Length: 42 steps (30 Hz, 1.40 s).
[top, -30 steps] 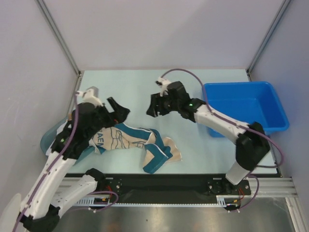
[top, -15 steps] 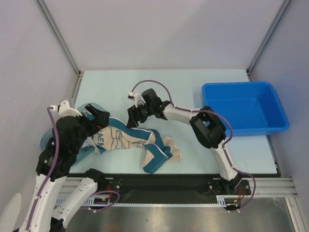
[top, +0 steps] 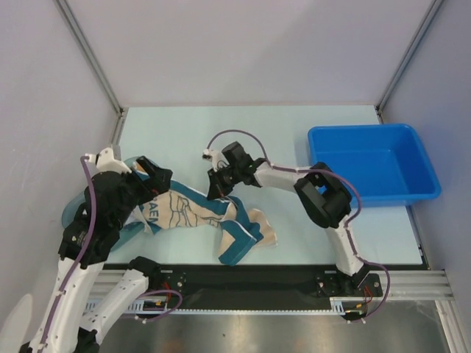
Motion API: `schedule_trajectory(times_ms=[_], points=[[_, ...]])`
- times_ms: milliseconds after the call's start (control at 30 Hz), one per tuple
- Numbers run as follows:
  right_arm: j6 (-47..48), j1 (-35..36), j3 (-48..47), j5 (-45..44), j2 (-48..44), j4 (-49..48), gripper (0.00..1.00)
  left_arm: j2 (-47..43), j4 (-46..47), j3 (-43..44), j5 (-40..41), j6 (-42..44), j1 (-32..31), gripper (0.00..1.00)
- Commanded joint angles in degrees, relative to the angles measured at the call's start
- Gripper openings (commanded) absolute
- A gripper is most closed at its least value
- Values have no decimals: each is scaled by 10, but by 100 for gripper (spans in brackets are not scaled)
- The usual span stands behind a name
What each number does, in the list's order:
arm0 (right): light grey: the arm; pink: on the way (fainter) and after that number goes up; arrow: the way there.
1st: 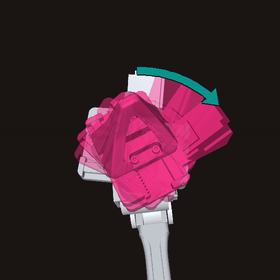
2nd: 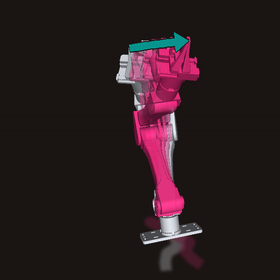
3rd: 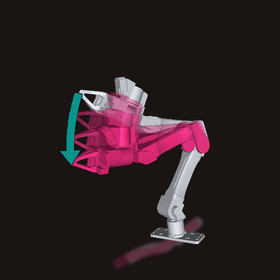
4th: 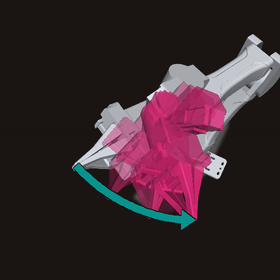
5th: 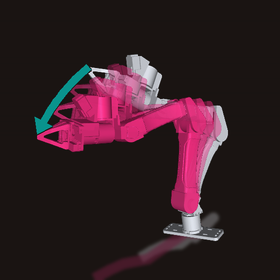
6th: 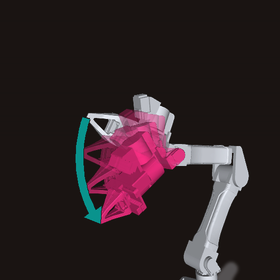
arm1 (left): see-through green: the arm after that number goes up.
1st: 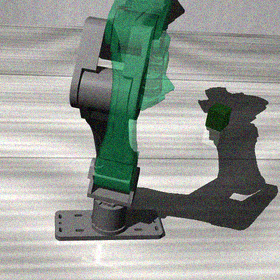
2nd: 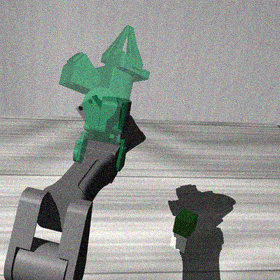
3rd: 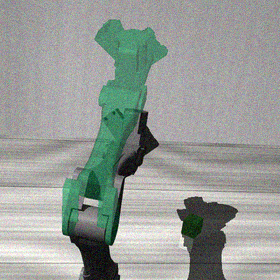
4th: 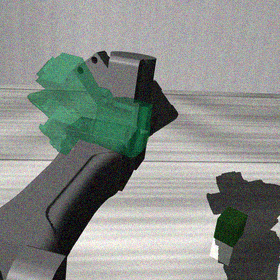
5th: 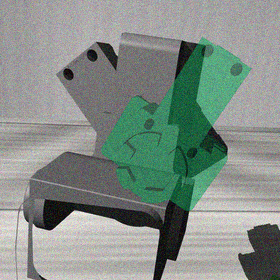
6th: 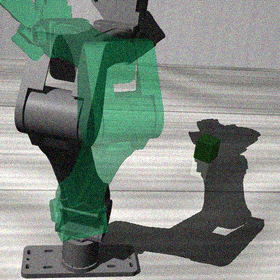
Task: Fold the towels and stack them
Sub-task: Move the towel to the center of the board, then flatten out the crumpled towel
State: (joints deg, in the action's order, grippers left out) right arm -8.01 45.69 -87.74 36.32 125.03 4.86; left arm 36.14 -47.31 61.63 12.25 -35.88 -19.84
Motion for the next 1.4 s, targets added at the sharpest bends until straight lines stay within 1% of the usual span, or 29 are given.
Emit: schedule_trajectory(times_ms=[0, 33, 67, 100, 133, 167, 200, 233, 300, 367, 400, 467, 567, 633, 700, 767, 800, 833, 867, 900, 933, 967, 1000, 1033, 1067, 1167, 1200, 1300, 1367], points=[[-22, -31, 18, -82, -161, 114, 0, 16, 34, 11, -43, 41, 5, 96], [-30, -34, 26, -131, -186, 158, 0, 20, 41, 9, -54, 50, 5, 96], [-40, -39, 35, -161, -223, 239, 0, 25, 42, 7, -63, 53, 5, 95], [-48, -42, 54, -178, -248, 263, 0, 36, 44, 2, -72, 57, 5, 95], [-55, -46, 105, -187, -271, 277, 0, 41, 47, -1, -77, 59, 5, 94], [-76, -50, 138, -203, -321, 294, 0, 49, 46, -3, -88, 59, 5, 93], [-86, -51, 165, -222, -343, 302, 0, 53, 47, -10, -99, 59, 5, 92], [-95, -52, 217, -262, -363, 312, 0, 62, 58, -15, -108, 60, 5, 92], [-119, -55, 259, -302, -423, 342, 0, 70, 63, -27, -143, 63, 5, 90], [-145, -57, 318, -341, -460, 366, 0, 80, 64, -34, -158, 66, 4, 89], [-153, -58, 335, -351, -496, 374, 0, 83, 65, -42, -167, 70, 4, 89], [-170, -57, 367, -388, -527, 397, 0, 87, 62, -49, -173, 75, 3, 88], [-188, -55, 372, -398, -570, 414, 0, 82, 60, -72, -182, 81, 3, 87], [-182, -54, 342, -369, -577, 415, 26, 78, 60, -98, -187, 78, 4, 86], [-157, -47, 292, -324, -575, 398, 44, 68, 63, -129, -188, 74, 3, 86], [-109, -46, 250, -267, -541, 305, 52, 50, 72, -161, -188, 66, 3, 86], [-109, -46, 235, -253, -541, 305, 52, 45, 77, -171, -188, 63, 3, 86], [-72, -48, 204, -229, -503, 260, 52, 35, 88, -190, -197, 57, 3, 86], [-55, -49, 203, -229, -475, 240, 52, 35, 88, -197, -207, 57, 3, 86], [-38, -51, 188, -198, -448, 222, 52, 32, 99, -202, -213, 56, 3, 86], [4, -53, 148, -180, -421, 199, 52, 35, 99, -202, -218, 56, 3, 86], [23, -54, 124, -166, -352, 198, 50, 35, 95, -196, -218, 56, 3, 86], [46, -56, 98, -151, -320, 204, 49, 38, 89, -194, -218, 57, 3, 87], [65, -55, 46, -141, -284, 214, 48, 38, 87, -192, -216, 58, 3, 88], [97, -60, 24, -129, -228, 219, 47, 38, 85, -187, -211, 58, 3, 88], [139, -72, -51, -62, -151, 232, 47, 32, 92, -191, -234, 56, 3, 89], [146, -75, -65, -28, -107, 236, 47, 29, 99, -193, -239, 56, 3, 89], [181, -81, -117, -1, -42, 266, 46, 21, 107, -194, -256, 57, 3, 89], [193, -82, -138, 6, -17, 284, 47, 17, 107, -192, -259, 61, 3, 90]])
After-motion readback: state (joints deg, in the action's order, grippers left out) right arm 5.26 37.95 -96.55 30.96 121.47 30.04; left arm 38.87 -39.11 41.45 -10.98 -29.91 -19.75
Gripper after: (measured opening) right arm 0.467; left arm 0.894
